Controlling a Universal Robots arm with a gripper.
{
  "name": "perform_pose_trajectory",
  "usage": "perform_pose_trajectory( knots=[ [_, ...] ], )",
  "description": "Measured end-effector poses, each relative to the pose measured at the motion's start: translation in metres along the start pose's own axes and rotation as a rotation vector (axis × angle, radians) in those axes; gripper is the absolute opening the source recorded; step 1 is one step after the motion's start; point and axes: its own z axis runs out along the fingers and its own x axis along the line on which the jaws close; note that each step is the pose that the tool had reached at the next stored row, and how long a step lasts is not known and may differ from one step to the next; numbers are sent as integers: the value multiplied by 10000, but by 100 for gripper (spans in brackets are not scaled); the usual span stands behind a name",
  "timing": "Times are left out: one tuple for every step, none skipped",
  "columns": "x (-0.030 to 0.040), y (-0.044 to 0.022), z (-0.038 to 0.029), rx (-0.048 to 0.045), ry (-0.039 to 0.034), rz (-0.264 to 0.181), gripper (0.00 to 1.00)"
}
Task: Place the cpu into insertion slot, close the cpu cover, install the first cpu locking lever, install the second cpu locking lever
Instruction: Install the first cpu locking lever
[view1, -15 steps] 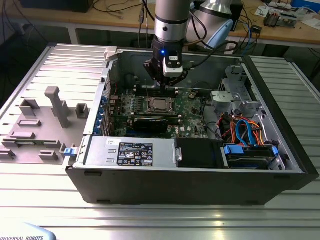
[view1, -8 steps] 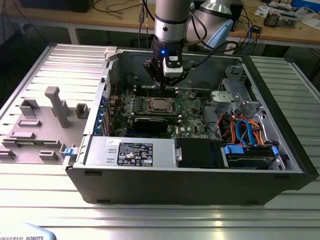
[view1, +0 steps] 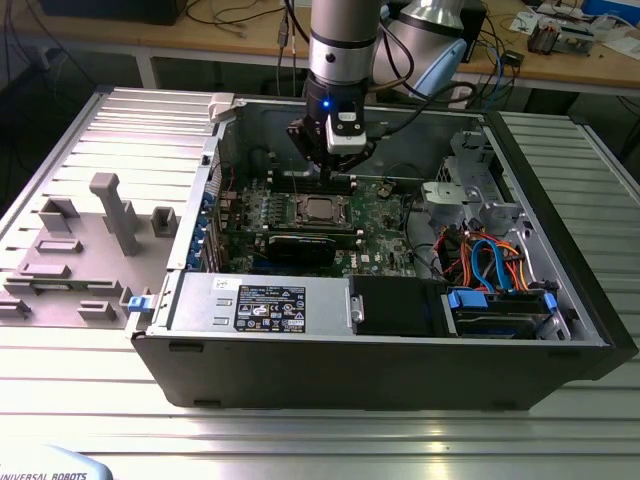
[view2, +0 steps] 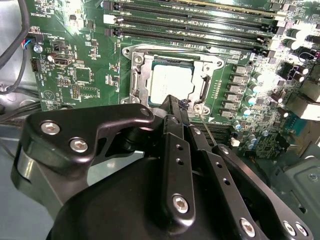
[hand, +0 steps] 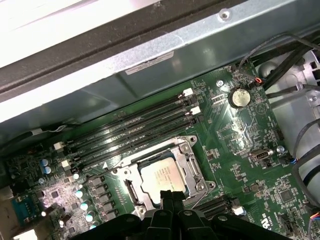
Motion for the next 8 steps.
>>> perform_pose_trajectory(
  knots=[
    [0,0,0,1,-1,-157,11],
    [0,0,0,1,-1,-228,11],
    [0,0,0,1,-1,-291,11],
    [0,0,0,0,-1,-369,11],
    [2,-1,0,1,-1,-417,11],
    [5,-2,0,0,-1,-459,11],
    [7,-3,0,-2,-1,-487,11],
    [11,-5,0,-6,0,-508,11]
  ],
)
